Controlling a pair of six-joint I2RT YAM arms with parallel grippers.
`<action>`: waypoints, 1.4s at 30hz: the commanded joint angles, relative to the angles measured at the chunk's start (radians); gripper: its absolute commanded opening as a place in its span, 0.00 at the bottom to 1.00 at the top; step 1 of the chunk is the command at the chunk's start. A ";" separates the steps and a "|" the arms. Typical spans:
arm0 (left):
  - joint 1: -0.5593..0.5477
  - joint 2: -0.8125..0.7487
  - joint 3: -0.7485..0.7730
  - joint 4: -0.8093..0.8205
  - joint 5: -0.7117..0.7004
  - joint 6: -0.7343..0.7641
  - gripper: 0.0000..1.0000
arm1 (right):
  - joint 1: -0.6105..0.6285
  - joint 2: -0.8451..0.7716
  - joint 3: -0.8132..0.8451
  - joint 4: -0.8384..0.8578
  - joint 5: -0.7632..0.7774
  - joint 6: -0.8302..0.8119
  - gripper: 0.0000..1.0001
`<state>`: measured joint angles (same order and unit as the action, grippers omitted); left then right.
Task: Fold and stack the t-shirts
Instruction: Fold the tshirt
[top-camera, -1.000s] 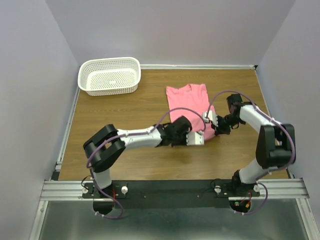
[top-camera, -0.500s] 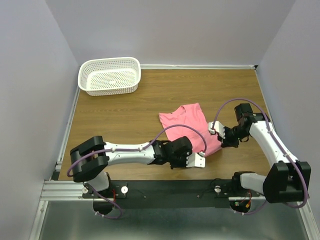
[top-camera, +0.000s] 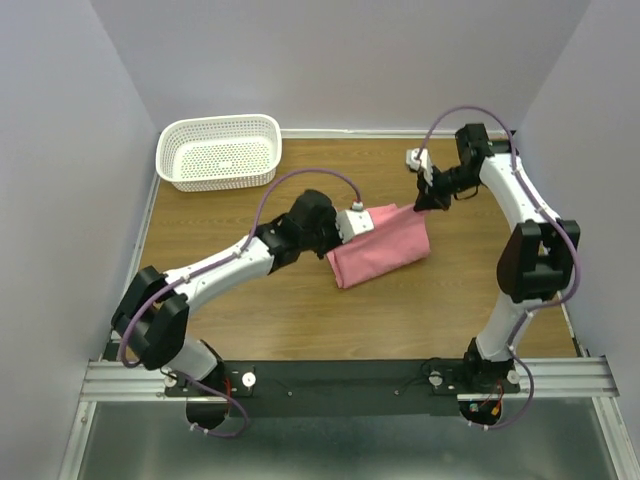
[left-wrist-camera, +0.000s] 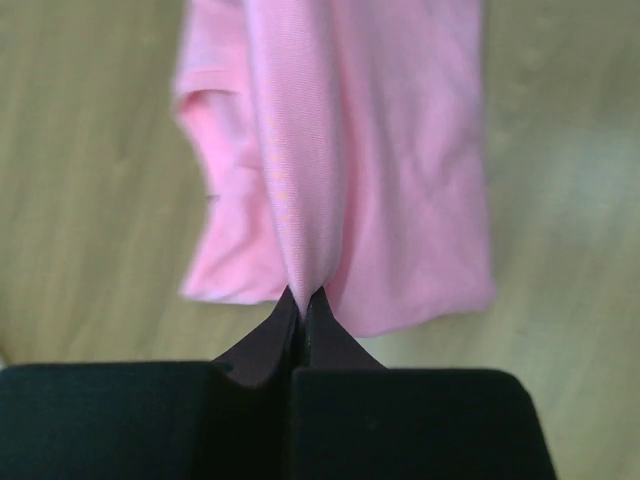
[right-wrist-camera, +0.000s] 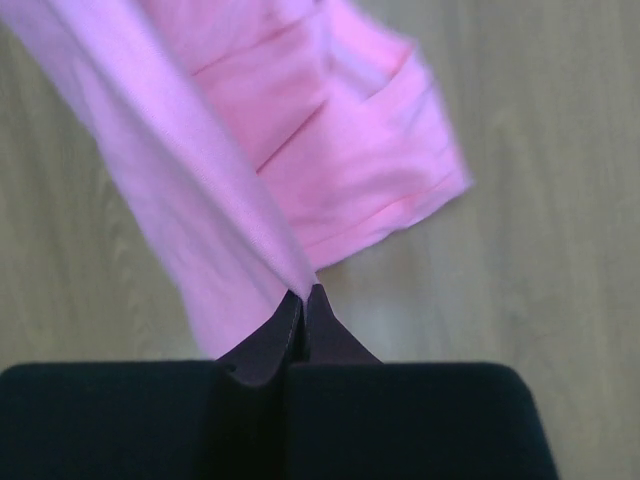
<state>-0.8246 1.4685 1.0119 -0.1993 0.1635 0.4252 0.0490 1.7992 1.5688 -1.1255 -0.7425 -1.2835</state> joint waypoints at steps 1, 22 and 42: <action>0.103 0.083 0.077 0.003 0.042 0.073 0.00 | 0.026 0.149 0.227 0.067 -0.109 0.152 0.01; 0.232 0.314 0.223 -0.022 -0.031 0.014 0.00 | 0.071 0.445 0.398 0.242 -0.052 0.319 0.01; 0.231 0.160 0.222 0.167 -0.597 -0.242 0.89 | 0.120 0.319 0.231 0.783 0.403 1.082 0.94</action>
<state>-0.5957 1.7615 1.2236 -0.1455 -0.2195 0.2607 0.1730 2.2314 1.8259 -0.4965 -0.5247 -0.4534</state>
